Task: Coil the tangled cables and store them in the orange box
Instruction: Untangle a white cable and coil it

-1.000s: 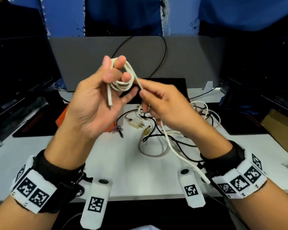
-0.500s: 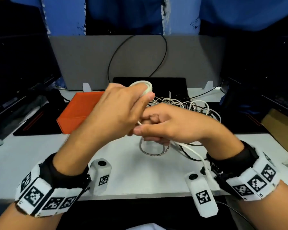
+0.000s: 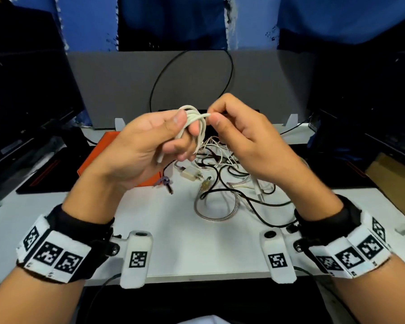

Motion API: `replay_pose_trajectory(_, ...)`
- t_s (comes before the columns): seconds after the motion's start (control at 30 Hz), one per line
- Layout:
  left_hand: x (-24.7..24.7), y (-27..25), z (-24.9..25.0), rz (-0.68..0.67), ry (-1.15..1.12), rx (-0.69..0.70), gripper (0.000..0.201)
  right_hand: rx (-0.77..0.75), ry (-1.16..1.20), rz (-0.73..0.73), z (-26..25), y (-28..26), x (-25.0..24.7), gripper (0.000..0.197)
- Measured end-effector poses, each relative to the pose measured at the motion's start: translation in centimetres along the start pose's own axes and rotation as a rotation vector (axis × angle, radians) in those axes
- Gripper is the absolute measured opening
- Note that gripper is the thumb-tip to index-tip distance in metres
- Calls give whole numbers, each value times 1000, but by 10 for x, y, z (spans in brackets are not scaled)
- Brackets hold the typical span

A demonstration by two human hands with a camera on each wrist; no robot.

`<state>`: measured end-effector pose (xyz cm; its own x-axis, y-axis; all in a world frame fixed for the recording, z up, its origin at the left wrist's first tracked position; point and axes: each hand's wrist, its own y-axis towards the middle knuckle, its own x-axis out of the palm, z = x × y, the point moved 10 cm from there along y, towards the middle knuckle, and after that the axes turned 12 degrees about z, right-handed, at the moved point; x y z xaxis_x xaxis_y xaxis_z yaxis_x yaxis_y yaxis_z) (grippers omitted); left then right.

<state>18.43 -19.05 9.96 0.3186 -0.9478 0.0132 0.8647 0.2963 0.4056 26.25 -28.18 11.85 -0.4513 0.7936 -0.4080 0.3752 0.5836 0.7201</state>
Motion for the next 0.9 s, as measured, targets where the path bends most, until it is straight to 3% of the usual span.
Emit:
replay_pose_trajectory(0.13, 9, 1, -4, 1, -176, -59, 27, 49, 14, 22, 13, 1, 4, 23)
replay_pose_trajectory(0.23, 1, 6, -9, 113, -300, -81, 29, 116, -20, -39, 28, 0, 13, 24)
replay_pose_trajectory(0.33, -18, 11, -12, 291, -327, -28, 29, 185, -206, -215, 44, -11, 35, 23)
replay_pose_trajectory(0.47, -26, 10, -11, 423, 140, 135, 27, 154, -240, -401, 32, -28, 65, 26)
replay_pose_trajectory(0.6, -1, 6, -4, 325, 959, 389, 33, 136, -149, -417, 13, -31, 59, 33)
replay_pose_trajectory(0.67, 0, 5, -2, 284, 1094, 411, 36, 142, -140, -371, 10, -25, 45, 34)
replay_pose_trajectory(0.77, -3, 4, -4, 193, 891, 305, 40, 146, -127, -211, 9, -11, 14, 27)
replay_pose_trajectory(0.9, 2, 4, -15, 97, 429, 57, 44, 168, 18, -25, 4, -3, -13, 41)
